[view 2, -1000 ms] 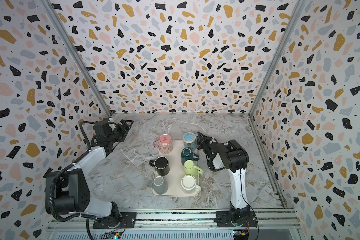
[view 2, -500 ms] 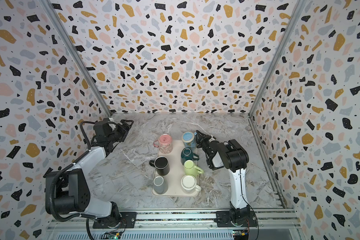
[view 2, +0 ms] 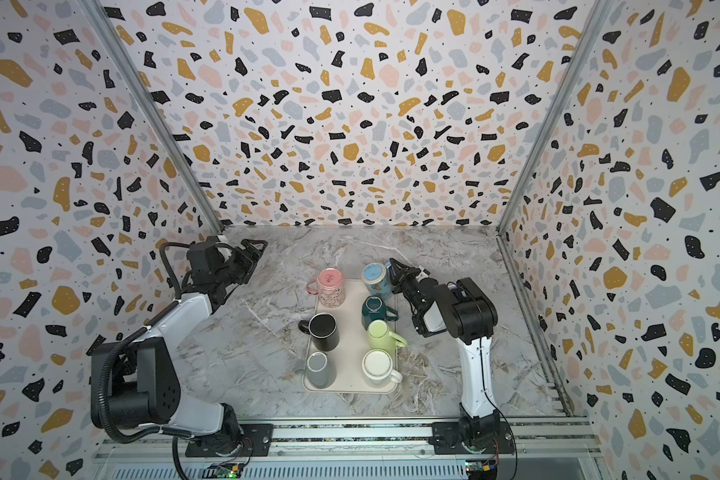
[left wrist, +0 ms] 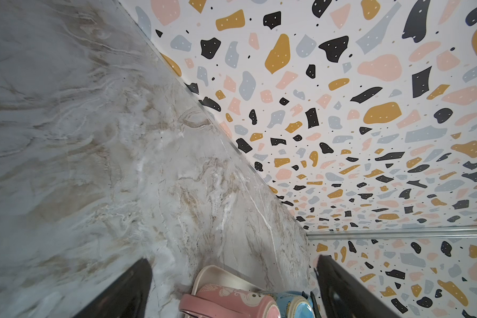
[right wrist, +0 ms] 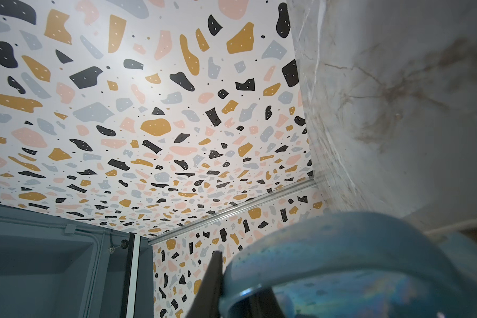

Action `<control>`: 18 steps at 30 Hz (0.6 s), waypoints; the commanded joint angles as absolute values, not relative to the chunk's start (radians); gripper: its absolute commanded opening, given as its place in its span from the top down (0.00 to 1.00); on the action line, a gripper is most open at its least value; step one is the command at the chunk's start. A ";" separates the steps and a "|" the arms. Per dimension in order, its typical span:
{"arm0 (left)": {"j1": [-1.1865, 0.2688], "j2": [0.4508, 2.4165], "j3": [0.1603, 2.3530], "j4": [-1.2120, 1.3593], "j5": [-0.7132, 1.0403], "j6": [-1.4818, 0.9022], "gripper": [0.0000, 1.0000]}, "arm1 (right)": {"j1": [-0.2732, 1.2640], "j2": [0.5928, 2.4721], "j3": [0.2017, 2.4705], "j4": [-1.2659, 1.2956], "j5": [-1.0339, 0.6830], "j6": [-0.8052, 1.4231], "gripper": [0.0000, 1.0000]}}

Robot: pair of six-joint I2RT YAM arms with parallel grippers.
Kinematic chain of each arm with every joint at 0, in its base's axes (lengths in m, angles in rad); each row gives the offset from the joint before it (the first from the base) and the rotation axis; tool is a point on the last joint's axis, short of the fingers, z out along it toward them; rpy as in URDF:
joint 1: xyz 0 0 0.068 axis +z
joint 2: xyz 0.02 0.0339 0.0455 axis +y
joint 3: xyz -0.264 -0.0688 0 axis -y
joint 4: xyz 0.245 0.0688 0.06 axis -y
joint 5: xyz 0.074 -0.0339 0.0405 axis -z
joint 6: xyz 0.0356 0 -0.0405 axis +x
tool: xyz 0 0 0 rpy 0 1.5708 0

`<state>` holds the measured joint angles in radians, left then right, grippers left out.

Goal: Turn the mug right side up
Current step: 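Lift the light-blue mug with the right gripper and rotate it upright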

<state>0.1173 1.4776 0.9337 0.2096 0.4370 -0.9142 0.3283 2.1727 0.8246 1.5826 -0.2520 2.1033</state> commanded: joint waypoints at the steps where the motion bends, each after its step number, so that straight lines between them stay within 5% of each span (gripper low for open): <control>1: 0.124 1.474 0.949 0.244 0.455 -0.920 0.06 | 0.328 2.160 0.875 1.779 -0.258 2.278 1.00; 18: 0.124 1.478 0.947 0.244 0.456 -0.921 0.06 | 0.328 2.190 0.941 1.856 -0.287 2.257 1.00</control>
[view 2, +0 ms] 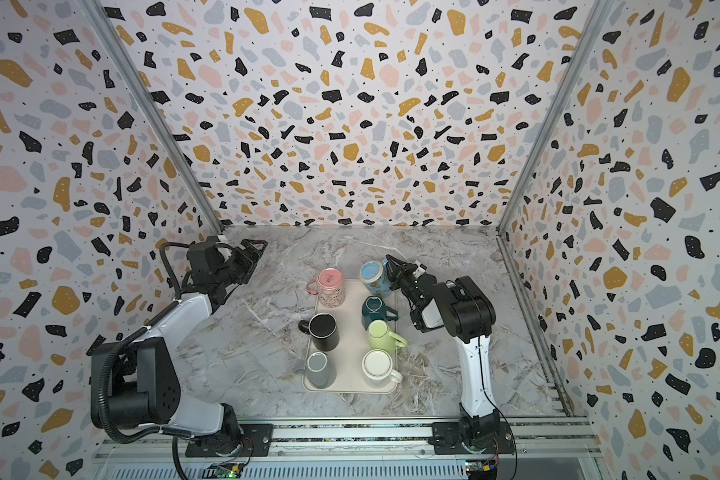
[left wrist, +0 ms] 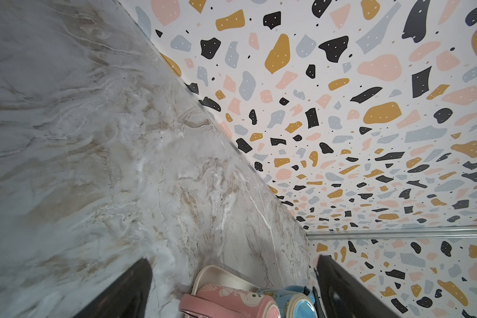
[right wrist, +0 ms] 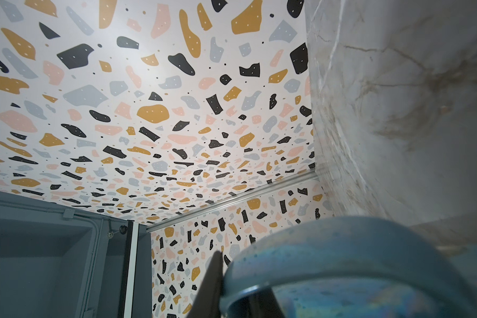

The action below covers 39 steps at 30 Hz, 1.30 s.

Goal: Turn the mug right side up
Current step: 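Lift the light-blue mug with the right gripper and rotate it upright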

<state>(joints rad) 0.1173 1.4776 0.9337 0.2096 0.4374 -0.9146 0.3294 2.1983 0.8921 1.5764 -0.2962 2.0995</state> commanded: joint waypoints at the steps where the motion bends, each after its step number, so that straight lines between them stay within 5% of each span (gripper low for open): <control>1: 0.124 1.479 0.948 0.244 0.456 -0.920 0.06 | 0.328 2.192 0.942 1.861 -0.287 2.258 1.00; 39: 0.123 1.480 1.039 0.285 0.509 -0.937 0.11 | 0.332 2.126 1.127 1.779 -0.680 1.841 1.00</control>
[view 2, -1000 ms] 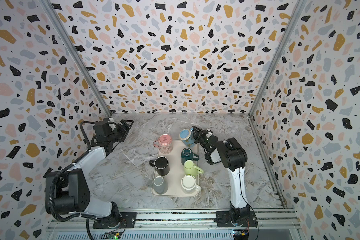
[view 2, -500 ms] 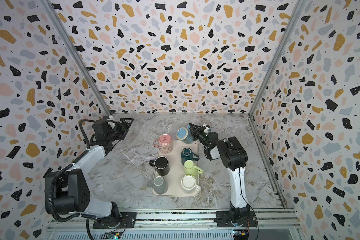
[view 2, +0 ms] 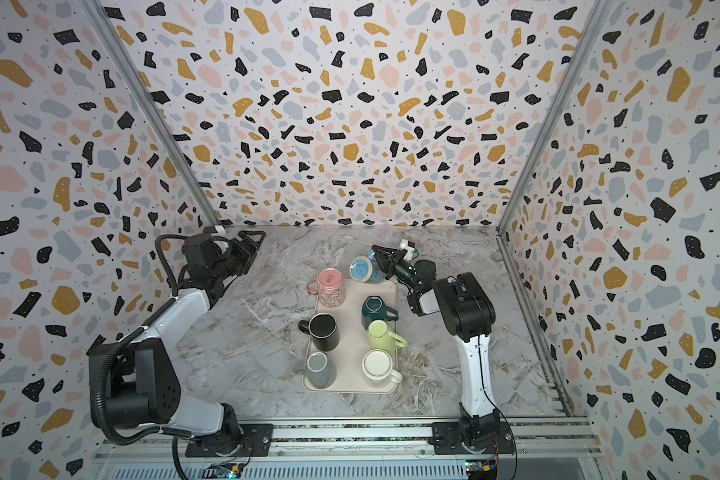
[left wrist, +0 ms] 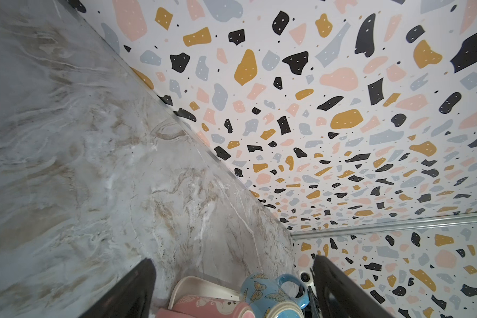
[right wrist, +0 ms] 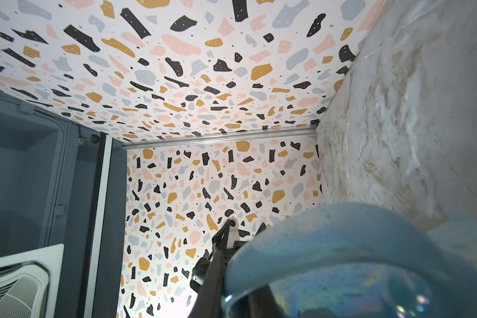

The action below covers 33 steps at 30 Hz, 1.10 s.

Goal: Turn the mug right side up
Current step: 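Lift the light-blue mug with the right gripper and rotate it upright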

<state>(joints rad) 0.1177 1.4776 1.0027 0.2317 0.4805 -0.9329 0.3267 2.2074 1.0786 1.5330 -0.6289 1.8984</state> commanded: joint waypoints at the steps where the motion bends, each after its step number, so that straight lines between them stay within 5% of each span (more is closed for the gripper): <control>1: 0.123 1.480 1.044 0.285 0.514 -0.936 0.11 | 0.334 2.116 1.127 1.762 -0.693 1.814 1.00; 16: 0.065 1.513 1.192 0.245 0.580 -0.891 0.12 | 0.361 1.947 1.179 1.307 -0.830 1.321 1.00; 33: -0.104 1.616 1.467 0.020 0.656 -0.676 0.16 | 0.443 1.785 1.282 0.671 -0.799 0.672 1.00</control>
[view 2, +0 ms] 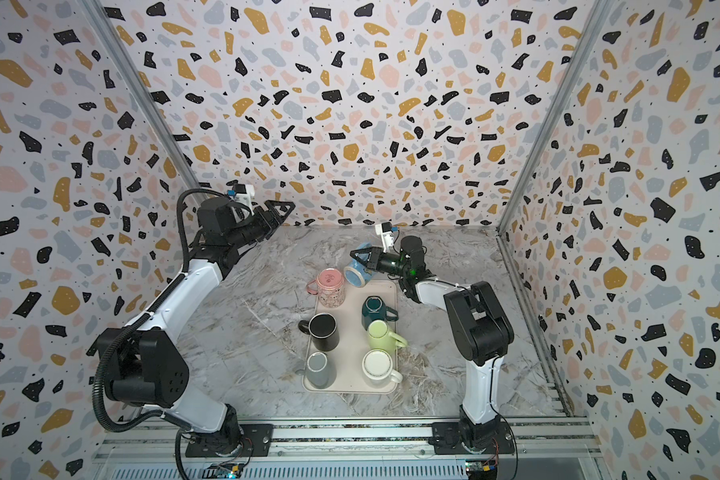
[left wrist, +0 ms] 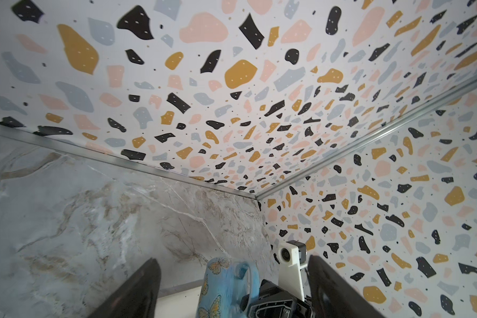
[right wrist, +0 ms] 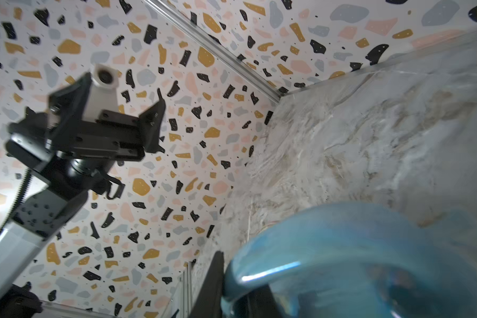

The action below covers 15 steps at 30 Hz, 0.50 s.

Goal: Turn the mug right side up
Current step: 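Lift the light-blue mug with the right gripper and rotate it upright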

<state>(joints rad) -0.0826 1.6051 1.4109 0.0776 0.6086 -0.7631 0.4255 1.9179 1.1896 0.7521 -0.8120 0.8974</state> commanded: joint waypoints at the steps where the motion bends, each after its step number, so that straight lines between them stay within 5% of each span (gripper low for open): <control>1: -0.111 1.623 1.489 -0.009 0.662 -0.650 0.16 | 0.450 1.773 1.293 0.627 -0.787 0.622 1.00; 15: -0.159 1.696 1.733 -0.331 0.729 -0.347 0.24 | 0.564 1.666 1.374 0.218 -0.609 0.064 1.00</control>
